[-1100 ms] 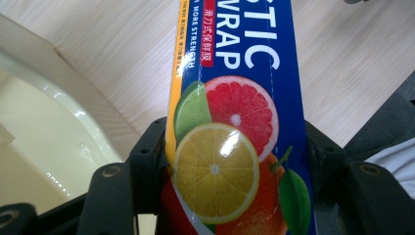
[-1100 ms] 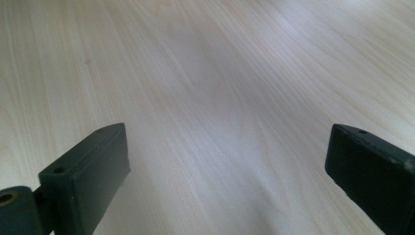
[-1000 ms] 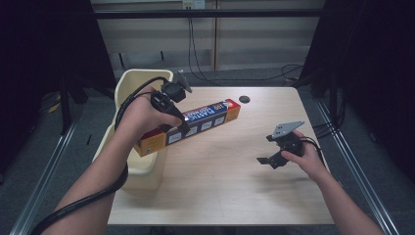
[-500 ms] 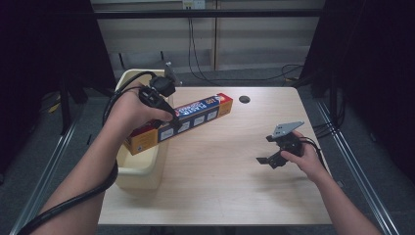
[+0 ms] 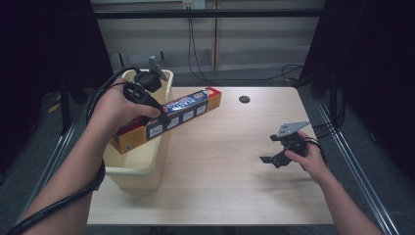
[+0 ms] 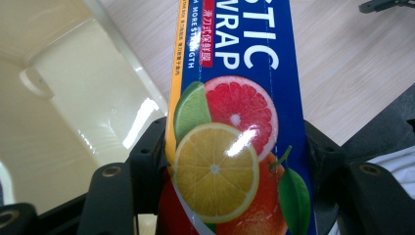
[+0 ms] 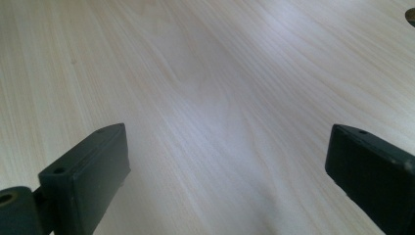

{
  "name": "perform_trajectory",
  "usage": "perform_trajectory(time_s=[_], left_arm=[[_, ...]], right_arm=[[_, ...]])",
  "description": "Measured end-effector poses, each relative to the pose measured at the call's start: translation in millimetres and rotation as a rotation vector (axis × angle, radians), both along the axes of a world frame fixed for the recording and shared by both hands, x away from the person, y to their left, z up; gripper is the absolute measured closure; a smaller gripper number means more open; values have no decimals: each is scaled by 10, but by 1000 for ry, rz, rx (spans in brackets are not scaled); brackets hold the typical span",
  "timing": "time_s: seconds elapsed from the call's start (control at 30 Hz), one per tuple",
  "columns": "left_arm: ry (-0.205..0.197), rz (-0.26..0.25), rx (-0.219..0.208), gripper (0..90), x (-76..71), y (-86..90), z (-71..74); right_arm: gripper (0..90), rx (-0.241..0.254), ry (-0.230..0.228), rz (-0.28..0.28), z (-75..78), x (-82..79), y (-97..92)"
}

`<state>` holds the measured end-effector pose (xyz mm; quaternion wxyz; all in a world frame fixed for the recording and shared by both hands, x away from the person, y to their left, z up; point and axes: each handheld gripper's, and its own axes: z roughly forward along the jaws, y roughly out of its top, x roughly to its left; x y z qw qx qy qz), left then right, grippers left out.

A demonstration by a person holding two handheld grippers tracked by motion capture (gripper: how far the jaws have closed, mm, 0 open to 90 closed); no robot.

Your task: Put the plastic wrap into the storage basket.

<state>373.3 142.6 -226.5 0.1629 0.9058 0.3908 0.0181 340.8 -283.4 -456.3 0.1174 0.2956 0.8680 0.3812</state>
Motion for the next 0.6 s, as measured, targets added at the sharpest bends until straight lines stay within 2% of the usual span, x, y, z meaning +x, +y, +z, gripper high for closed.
perform_trajectory(time_s=[0.07, 0.13, 0.2, 0.37, 0.6], left_arm=[[3, 20, -11, 403, 7, 51, 7], [5, 25, -6, 403, 12, 86, 25], [12, 44, -23, 403, 15, 127, 31], [6, 83, -21, 403, 34, 232, 72], [-4, 109, -22, 403, 46, 349, 170]], right_arm=[[23, -3, -1, -4, -5, -2, 0], [23, -2, 1, -2, -15, 1, -2], [23, -6, 3, -1, -30, 3, -5], [23, -9, 2, -4, -39, 4, -3], [23, -17, -1, -1, -56, 10, 7]])
